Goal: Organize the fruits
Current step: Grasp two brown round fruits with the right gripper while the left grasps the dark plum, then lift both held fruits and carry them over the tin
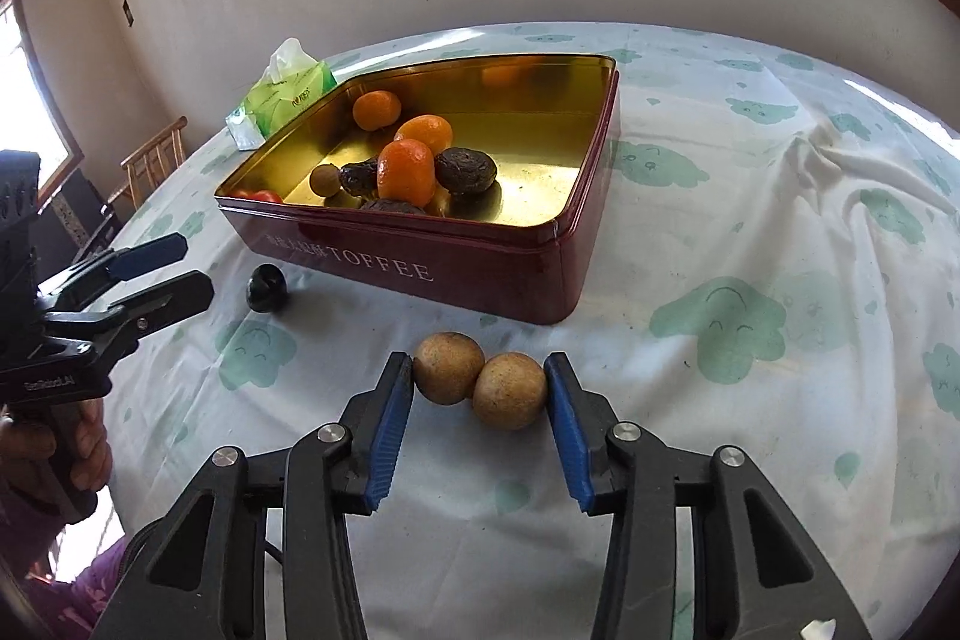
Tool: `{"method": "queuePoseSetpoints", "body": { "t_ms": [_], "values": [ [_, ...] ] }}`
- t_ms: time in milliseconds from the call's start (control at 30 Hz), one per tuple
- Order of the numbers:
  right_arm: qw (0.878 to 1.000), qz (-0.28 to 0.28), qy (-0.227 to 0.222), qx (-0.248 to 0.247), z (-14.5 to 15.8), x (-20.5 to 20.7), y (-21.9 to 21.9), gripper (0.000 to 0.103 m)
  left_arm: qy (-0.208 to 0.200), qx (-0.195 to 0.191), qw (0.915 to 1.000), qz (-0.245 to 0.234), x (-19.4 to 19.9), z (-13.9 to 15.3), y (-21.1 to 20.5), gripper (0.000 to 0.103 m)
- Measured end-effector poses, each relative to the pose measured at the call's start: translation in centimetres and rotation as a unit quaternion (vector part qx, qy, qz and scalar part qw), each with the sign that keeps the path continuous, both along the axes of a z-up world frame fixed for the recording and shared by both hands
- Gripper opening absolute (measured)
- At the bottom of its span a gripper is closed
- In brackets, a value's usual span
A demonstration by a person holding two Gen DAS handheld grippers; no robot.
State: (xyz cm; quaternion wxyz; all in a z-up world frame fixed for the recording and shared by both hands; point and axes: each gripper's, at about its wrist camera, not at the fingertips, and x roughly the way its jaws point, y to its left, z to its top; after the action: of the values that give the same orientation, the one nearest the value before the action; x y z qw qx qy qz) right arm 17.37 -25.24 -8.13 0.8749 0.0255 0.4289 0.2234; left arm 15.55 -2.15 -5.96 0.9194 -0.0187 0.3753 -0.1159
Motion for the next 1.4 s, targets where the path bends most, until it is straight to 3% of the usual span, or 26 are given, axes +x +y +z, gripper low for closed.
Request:
{"method": "queuePoseSetpoints", "body": {
  "t_ms": [233, 333, 500, 700, 867, 967, 1400],
  "values": [
    [0.999, -0.029, 0.015, 0.043, -0.2, 0.3, -1.8, 0.042, 0.026, 0.012, 0.9996, 0.003, 1.9, -1.5, -1.5, 0.076],
    [0.999, -0.028, 0.015, 0.039, -0.1, 0.3, -1.7, 0.042, 0.048, 0.000, 0.9988, -0.002, 2.7, -2.1, -1.6, 0.063],
    [0.998, -0.029, 0.018, 0.050, -0.1, 0.4, -2.0, 0.042, 0.056, 0.013, 0.9983, -0.013, 2.7, -2.6, -2.2, 0.027],
    [0.998, -0.029, 0.018, 0.048, -0.1, 0.5, -1.9, 0.042, 0.023, -0.008, 0.9997, -0.008, 1.3, -1.6, -2.0, 0.027],
    [0.999, -0.031, 0.011, 0.032, 0.0, 0.3, -1.5, 0.042, 0.026, -0.014, 0.9995, -0.015, 0.2, -1.4, -2.7, 0.028],
    [0.998, -0.038, 0.006, 0.050, 0.4, -0.5, -1.5, 0.042, 0.020, -0.016, 0.9996, -0.016, -0.5, -0.9, -2.8, 0.028],
    [0.996, -0.015, -0.074, 0.055, 6.5, -3.4, 1.1, 0.042, -0.025, -0.028, 0.9993, -0.002, -0.9, 3.8, -2.6, 0.028]
  ]
}}
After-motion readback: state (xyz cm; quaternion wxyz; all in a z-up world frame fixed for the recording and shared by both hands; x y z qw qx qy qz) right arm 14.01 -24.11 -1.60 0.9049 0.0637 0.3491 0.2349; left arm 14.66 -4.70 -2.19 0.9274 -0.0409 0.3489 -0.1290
